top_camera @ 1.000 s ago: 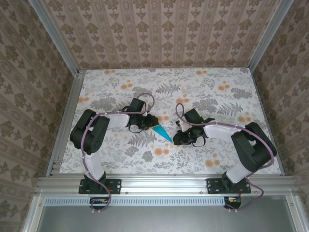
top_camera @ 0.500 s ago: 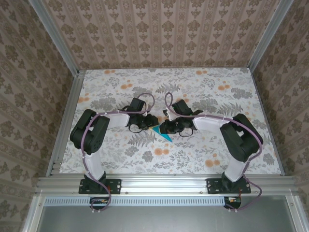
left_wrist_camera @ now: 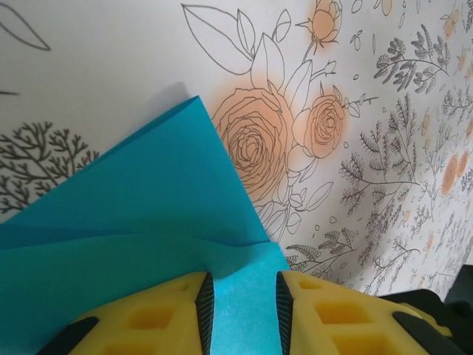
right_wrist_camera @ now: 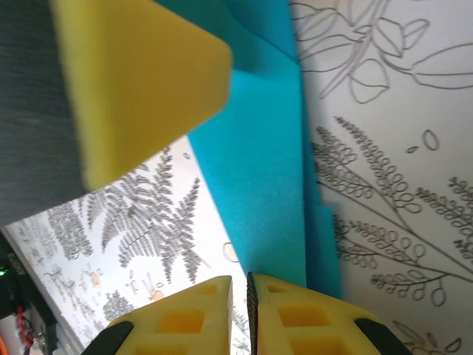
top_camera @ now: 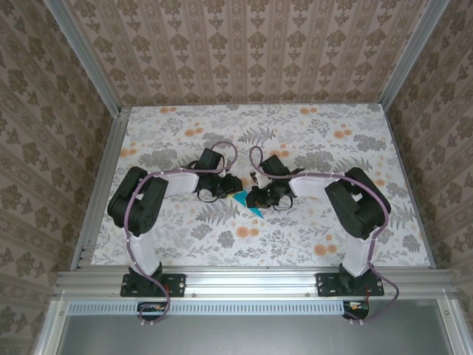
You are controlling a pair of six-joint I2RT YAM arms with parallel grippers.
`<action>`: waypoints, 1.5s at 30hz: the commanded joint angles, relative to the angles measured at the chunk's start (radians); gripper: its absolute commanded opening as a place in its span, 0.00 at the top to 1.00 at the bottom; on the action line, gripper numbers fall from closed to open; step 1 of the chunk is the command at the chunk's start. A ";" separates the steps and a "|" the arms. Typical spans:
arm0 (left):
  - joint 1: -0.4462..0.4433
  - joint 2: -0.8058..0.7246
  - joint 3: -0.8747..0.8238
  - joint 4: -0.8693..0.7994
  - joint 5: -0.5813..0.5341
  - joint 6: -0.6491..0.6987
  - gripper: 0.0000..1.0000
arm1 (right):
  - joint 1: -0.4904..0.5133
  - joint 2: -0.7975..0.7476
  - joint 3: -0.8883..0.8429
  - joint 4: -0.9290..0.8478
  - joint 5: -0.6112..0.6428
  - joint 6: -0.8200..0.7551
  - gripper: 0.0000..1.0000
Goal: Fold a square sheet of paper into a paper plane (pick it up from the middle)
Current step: Fold the wing for the fifth time at the center of the table.
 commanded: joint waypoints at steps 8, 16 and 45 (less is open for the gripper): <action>0.001 -0.131 -0.026 0.025 -0.026 0.042 0.66 | -0.013 0.028 -0.014 0.003 0.047 0.052 0.85; 0.001 -0.121 -0.101 0.097 -0.022 0.023 0.66 | -0.022 0.032 -0.036 0.026 0.046 0.088 0.85; -0.013 -0.035 -0.050 0.079 -0.044 0.013 0.67 | -0.016 0.072 0.000 -0.085 0.101 0.028 0.85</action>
